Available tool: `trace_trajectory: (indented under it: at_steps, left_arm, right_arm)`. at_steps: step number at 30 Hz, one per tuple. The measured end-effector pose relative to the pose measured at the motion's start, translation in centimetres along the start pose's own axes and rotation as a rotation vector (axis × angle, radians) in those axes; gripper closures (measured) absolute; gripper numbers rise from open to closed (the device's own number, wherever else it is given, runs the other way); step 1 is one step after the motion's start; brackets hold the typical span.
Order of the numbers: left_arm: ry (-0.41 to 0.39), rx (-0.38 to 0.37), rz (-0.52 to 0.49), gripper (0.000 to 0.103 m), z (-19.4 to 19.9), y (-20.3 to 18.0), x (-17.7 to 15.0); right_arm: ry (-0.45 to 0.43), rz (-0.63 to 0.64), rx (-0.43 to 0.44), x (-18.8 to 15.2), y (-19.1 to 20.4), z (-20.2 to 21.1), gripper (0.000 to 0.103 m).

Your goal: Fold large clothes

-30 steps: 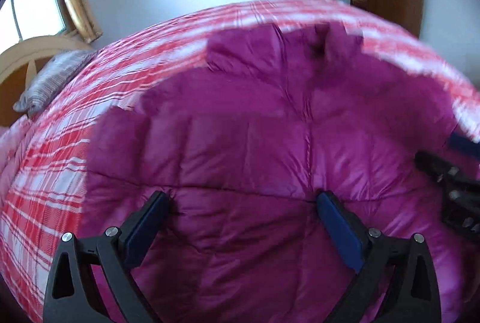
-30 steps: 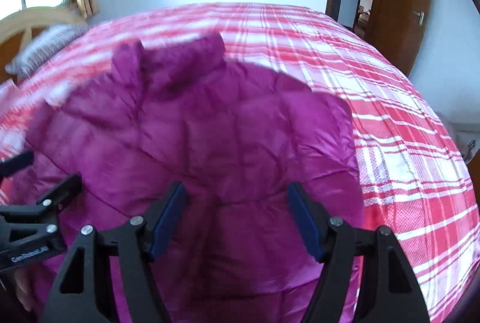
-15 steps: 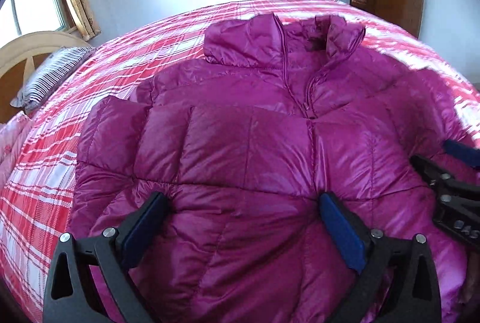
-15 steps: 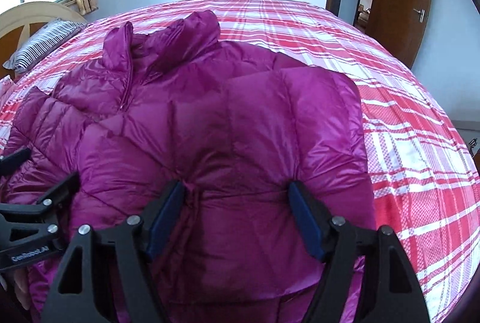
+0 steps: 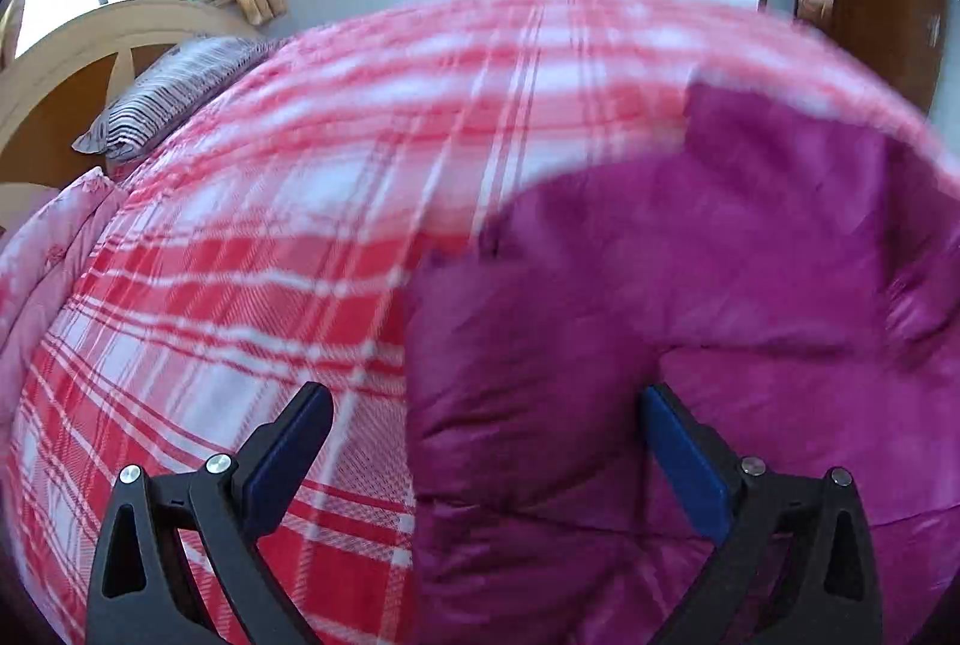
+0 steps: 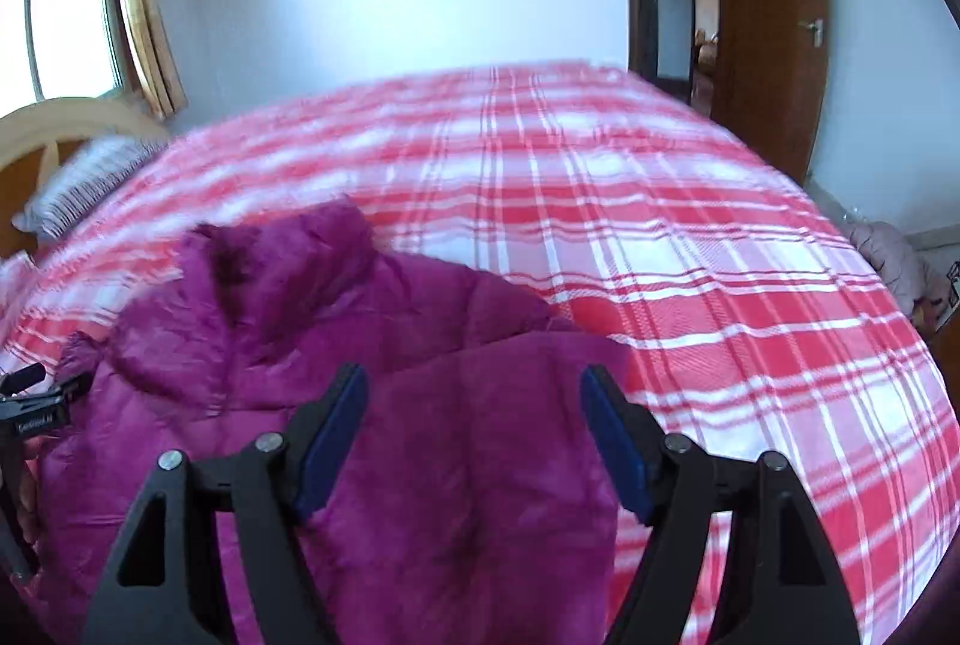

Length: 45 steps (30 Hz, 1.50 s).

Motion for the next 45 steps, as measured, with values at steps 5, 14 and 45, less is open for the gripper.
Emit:
trace_trajectory:
  at_steps: [5,14,45]
  left_arm:
    - [-0.041,0.032,-0.007,0.001,-0.1,-0.4,-0.8]
    - [-0.068,0.096,-0.033,0.001,-0.1,-0.7,-0.6]
    - [-0.072,-0.136,-0.068,0.001,4.7,-8.4,-5.0]
  right_arm:
    - [0.125,0.009,0.0,-3.0,-0.7,-4.0,0.031]
    - [0.136,0.032,-0.026,-3.6,-0.7,-4.4,0.028]
    - [0.135,0.143,0.074,-9.2,7.4,0.6,0.012]
Point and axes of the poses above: each gripper's, at about its wrist camera, not at the fingertips, and z roughly against the way its jaws point, y to its left, x to its top, the point moved 9 cm from there along -z, roughly the way its jaws point, and after that the axes turned 1 degree about z, right-handed, at the moved point
